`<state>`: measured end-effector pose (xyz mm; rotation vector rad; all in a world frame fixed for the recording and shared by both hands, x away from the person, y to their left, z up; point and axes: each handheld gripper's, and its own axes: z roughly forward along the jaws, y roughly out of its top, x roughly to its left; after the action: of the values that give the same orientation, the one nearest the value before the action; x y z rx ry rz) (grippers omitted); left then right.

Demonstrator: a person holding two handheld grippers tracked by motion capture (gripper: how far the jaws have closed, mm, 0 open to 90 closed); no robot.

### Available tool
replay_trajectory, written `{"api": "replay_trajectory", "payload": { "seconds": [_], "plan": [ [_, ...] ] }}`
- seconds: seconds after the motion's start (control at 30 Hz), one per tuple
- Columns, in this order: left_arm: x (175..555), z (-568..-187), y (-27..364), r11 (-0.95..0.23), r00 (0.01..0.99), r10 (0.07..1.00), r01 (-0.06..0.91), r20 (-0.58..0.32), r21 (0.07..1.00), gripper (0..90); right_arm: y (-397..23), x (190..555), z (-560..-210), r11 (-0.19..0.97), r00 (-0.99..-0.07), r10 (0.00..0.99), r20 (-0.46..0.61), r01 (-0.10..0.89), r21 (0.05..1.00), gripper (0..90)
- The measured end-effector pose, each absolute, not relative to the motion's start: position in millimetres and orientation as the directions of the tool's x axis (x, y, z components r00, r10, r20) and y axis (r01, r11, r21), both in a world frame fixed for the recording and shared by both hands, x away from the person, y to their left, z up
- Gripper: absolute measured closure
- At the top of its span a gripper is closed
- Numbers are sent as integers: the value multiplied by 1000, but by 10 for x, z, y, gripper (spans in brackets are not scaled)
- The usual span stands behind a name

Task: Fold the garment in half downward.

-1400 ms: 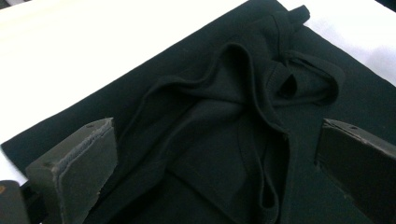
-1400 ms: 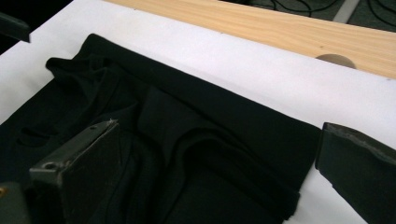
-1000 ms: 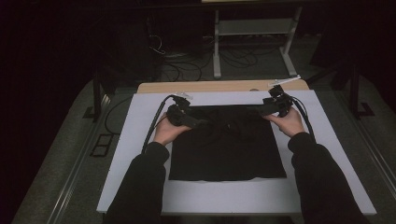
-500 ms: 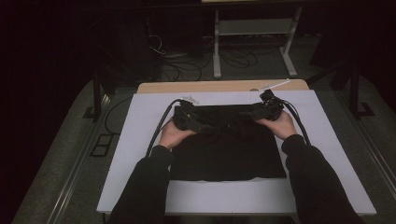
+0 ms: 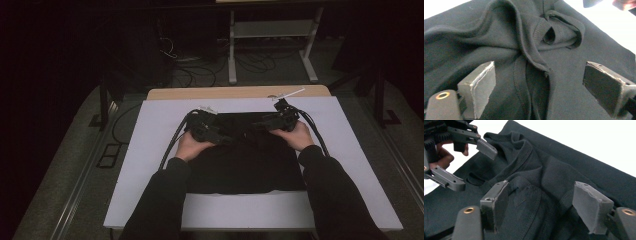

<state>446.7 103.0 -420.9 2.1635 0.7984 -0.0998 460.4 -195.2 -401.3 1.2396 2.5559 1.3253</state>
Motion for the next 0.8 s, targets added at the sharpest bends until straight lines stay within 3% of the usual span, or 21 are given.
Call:
{"api": "replay_trajectory", "payload": {
  "seconds": [0.23, 0.37, 0.6, 0.8],
  "plan": [
    [4461, -4273, 973, -481, 802, 488, 576, -344, 661, 209, -1897, 4603, -4069, 364, -695, 644, 320, 646, 671, 357],
    [4459, -4284, 962, -487, 816, 469, 557, -337, 673, 351, -1871, 4612, -4111, 370, -696, 643, 320, 648, 665, 377],
    [4458, -4304, 949, -483, 814, 467, 561, -345, 672, 506, -1819, 4627, -4148, 364, -689, 651, 318, 651, 666, 493],
    [4467, -4345, 938, -502, 814, 470, 565, -342, 655, 577, -1763, 4649, -4179, 368, -685, 658, 313, 655, 660, 579]
  ]
}}
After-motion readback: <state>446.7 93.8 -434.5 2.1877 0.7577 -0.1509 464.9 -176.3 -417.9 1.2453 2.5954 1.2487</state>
